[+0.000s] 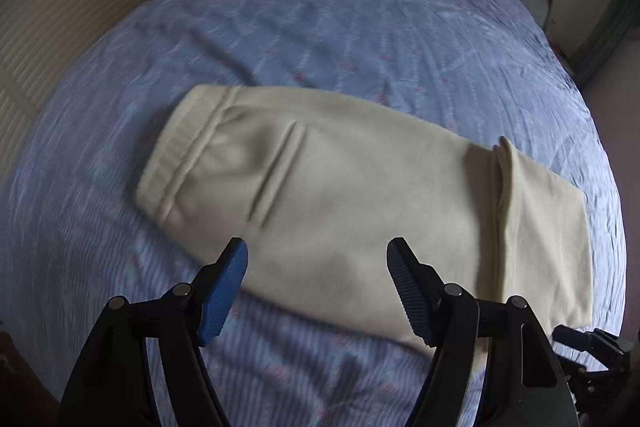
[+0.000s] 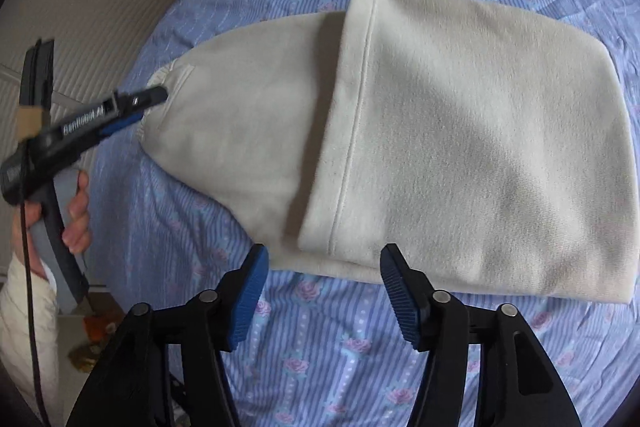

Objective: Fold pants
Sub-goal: 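Move the left tool to the ribbed waistband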

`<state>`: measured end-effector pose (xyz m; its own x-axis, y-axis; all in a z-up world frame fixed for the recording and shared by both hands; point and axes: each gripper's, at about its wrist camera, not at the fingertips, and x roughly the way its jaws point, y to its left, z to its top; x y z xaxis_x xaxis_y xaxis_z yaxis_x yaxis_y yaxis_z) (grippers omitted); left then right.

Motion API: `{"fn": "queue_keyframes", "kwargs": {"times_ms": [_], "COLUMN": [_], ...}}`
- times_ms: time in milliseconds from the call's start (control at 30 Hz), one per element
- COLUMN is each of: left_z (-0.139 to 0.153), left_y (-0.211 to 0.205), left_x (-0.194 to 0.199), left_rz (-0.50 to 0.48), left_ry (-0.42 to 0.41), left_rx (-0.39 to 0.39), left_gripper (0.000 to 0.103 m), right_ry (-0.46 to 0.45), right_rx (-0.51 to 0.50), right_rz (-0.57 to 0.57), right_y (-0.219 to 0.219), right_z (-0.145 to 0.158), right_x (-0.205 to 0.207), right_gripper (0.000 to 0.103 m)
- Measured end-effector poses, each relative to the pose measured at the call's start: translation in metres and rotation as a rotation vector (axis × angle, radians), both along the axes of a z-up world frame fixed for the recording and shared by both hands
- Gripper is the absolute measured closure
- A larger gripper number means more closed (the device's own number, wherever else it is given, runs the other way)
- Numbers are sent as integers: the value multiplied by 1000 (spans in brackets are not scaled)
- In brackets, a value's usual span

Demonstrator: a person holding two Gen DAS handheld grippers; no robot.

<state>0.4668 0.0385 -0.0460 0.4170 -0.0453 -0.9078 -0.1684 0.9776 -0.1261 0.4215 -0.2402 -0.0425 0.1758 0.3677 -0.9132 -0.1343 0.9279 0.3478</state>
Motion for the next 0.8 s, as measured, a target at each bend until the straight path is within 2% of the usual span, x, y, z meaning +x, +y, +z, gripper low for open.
{"fn": "queue_keyframes", "kwargs": {"times_ms": [100,200,367,600,700,800], "left_z": [-8,-16,-19,-22,-20,-23], "left_y": [37,61,70,76,72,77], "left_x": [-36,-56,-64,-47,-34,-24], "left_rz": [103,154,98,10,-65,-64], "left_ry": [11,25,13,-1,-34,-37], "left_rx": [-64,-115,-116,-277,-270,-257], "left_gripper": [26,26,26,26,26,27], "right_ry": [-47,-80,-118,-133,-106,-66], "right_rx": [-50,-103,-173,-264,-286,-313], "right_rz": [-15,-31,-34,-106,-137,-154], "right_y": [9,21,39,62,64,68], "right_z": [13,22,31,39,35,26], "right_x": [-2,-1,9,20,14,7], "right_gripper": [33,33,33,33,33,33]}}
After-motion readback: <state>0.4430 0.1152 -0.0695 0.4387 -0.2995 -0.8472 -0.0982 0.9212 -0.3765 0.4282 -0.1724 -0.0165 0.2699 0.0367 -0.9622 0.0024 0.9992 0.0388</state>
